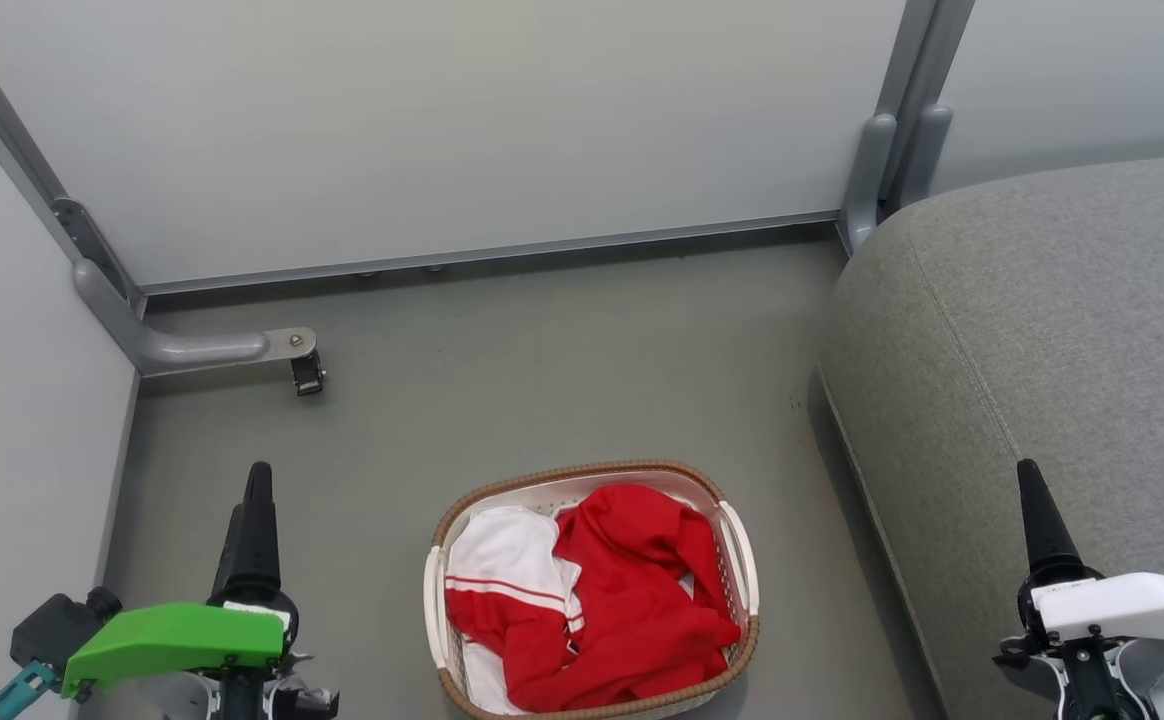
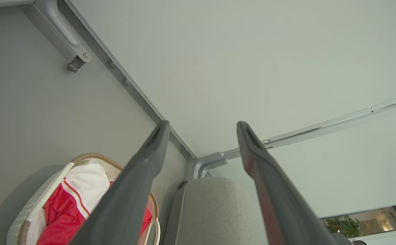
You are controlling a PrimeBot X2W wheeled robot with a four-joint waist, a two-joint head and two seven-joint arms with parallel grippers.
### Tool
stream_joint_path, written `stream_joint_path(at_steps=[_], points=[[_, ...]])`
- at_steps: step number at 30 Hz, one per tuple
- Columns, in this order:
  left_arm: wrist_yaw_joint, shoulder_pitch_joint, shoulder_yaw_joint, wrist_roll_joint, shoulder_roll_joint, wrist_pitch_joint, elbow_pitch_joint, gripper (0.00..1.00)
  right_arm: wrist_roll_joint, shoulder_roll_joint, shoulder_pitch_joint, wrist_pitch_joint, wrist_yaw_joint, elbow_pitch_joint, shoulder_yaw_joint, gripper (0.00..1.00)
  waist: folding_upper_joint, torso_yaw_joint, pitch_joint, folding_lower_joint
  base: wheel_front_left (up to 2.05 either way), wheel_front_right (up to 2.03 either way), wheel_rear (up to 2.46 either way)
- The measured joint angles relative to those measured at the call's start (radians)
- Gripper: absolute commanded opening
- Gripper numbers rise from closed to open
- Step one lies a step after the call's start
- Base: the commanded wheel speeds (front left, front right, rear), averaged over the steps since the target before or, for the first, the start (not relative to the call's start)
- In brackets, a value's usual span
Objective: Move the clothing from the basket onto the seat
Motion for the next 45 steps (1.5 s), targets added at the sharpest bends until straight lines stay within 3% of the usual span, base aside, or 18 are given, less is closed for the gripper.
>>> stream_joint_path(at_steps=[22,45], points=[[0.033,0.034,-0.061,0.404,0.002,-0.073,-0.025,1.00,-0.347,-0.006,0.030,-0.071,0.000,-0.010,0.033,1.00,0.0000,-0.003,-0.001,0.0000,0.00,0.00,0.00],[0.048,0.070,-0.096,0.662,0.003,-0.135,-0.039,1.00,-0.633,-0.009,0.048,-0.134,0.000,-0.016,0.080,1.00,0.0000,-0.004,-0.003,0.0000,0.00,0.00,0.00]])
